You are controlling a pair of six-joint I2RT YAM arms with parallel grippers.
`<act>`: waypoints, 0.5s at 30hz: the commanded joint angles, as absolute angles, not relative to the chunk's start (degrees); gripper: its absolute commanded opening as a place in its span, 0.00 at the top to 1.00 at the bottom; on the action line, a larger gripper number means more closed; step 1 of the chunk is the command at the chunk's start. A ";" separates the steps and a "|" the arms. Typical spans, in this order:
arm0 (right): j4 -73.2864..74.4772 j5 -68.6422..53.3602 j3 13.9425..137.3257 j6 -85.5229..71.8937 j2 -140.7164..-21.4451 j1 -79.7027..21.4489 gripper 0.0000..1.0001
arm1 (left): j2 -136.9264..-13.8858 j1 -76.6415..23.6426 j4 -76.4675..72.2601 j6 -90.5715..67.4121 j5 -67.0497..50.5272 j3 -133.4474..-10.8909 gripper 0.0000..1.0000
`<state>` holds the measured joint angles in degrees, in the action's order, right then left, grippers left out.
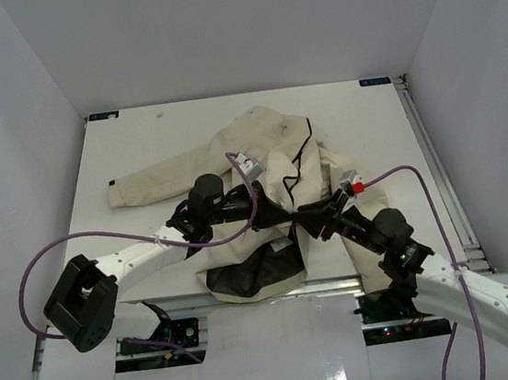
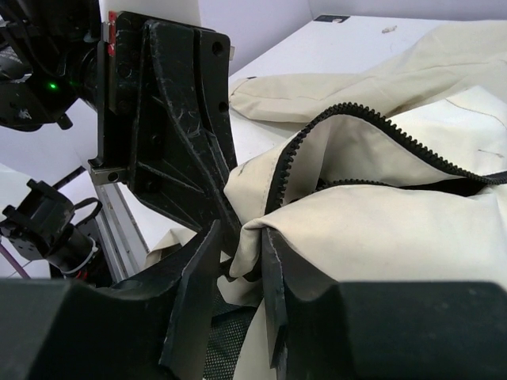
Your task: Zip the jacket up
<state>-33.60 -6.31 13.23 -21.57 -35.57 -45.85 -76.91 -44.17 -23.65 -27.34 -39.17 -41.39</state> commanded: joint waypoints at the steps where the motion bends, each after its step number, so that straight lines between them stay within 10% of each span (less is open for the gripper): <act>1: -36.09 -8.07 13.91 -24.03 -34.17 -46.58 0.63 | -77.88 -44.72 -17.20 -29.64 -39.46 -44.23 1.00; 15: -19.18 -1.34 15.06 -25.67 -30.34 -46.58 0.55 | -77.66 -43.17 -17.87 -32.27 -39.92 -43.23 1.00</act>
